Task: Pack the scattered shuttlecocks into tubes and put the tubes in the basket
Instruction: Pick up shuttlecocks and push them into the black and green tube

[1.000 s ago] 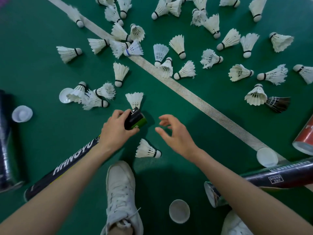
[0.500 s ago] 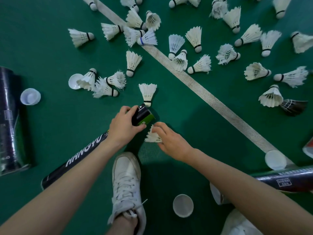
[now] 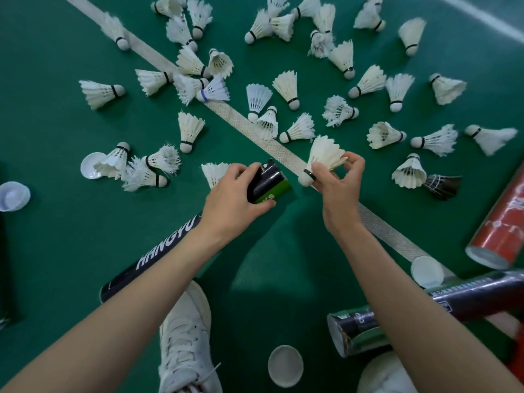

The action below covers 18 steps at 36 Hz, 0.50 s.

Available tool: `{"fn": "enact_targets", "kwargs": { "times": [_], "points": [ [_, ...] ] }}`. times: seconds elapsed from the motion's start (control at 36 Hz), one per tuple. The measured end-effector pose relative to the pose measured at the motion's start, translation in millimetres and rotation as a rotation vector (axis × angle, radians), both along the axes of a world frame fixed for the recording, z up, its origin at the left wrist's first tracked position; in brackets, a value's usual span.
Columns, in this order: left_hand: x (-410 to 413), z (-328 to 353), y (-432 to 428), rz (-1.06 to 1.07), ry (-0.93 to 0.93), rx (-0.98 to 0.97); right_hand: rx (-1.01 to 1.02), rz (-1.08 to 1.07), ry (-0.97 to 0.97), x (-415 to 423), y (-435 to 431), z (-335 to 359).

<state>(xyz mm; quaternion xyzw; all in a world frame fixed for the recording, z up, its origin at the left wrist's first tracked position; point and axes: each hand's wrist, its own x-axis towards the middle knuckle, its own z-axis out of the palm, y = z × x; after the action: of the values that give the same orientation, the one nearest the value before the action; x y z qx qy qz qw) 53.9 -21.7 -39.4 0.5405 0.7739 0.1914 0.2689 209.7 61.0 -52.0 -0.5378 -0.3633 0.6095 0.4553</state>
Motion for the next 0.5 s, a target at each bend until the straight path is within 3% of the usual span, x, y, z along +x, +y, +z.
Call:
{"fn": "enact_targets", "kwargs": {
  "times": [0.22,0.39,0.5],
  "points": [
    [23.6,5.0,8.3,-0.066,0.026,0.049,0.006,-0.049,0.115,14.3,-7.0,11.0],
    [31.6,5.5,7.1,-0.076,0.065,0.099,0.196,0.255,-0.298,22.5,-17.0,2.8],
    [32.3,5.5,7.0,-0.103,0.103,0.102,0.311,0.314,-0.463,27.1,-21.9,1.5]
  ]
}}
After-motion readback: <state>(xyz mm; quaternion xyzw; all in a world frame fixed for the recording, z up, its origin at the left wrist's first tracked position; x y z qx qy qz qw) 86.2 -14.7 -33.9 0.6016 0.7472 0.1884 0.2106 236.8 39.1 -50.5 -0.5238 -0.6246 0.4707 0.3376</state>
